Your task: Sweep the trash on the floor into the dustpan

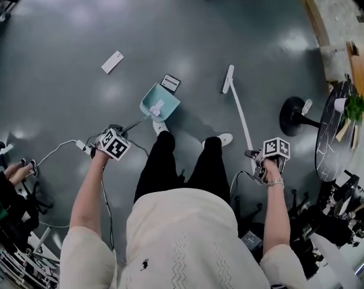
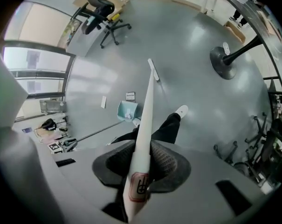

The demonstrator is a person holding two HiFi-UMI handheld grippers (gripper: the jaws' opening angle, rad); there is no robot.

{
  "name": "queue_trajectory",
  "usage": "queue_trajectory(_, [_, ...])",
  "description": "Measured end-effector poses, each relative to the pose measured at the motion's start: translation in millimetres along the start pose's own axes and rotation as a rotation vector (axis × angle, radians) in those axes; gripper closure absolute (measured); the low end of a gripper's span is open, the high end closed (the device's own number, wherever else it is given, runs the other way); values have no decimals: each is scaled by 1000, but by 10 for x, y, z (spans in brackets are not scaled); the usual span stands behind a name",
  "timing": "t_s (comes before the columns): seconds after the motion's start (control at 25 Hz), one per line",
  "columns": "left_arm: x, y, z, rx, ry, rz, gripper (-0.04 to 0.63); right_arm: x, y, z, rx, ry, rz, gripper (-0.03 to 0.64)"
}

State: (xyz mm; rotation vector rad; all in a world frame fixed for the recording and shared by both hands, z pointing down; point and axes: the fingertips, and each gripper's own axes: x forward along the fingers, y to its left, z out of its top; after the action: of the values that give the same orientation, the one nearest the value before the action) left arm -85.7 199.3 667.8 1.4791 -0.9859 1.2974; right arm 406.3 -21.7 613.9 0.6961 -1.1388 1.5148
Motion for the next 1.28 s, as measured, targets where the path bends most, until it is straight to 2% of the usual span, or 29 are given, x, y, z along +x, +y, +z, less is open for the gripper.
queue_trajectory(0.12, [-6,433,-331,66,41,18,505,178,332,3,-23,-1,-74,512])
queue_trajectory(0.24, [61,757,-526,135,88,30,505,309,541,5,-87,26,-200,512])
queue_trajectory(0.36, [141,1022,-570,146,109,31,505,420,745,69,-171,58,-318,513])
queue_trajectory(0.6, [327,1300,-508,173,112,10,505,806,1248,42,-311,124,-418,513])
queue_trajectory(0.84, [439,1479,-448,187,118,-6,505,1179,1794,-203,-557,214,-514,512])
queue_trajectory(0.92, [460,1518,-425,168,106,-22,505,1279,1964,-311,-594,240,-514,512])
queue_trajectory(1.0, [464,1520,-439,151,101,-32,505,1403,2148,-449,-595,262,-477,509])
queue_trajectory(1.08, [478,1499,-450,148,94,-28,505,1505,2304,-556,-600,275,-451,500])
queue_trajectory(1.28, [565,1334,-388,116,56,-10,505,1557,2481,-699,-647,311,-449,495])
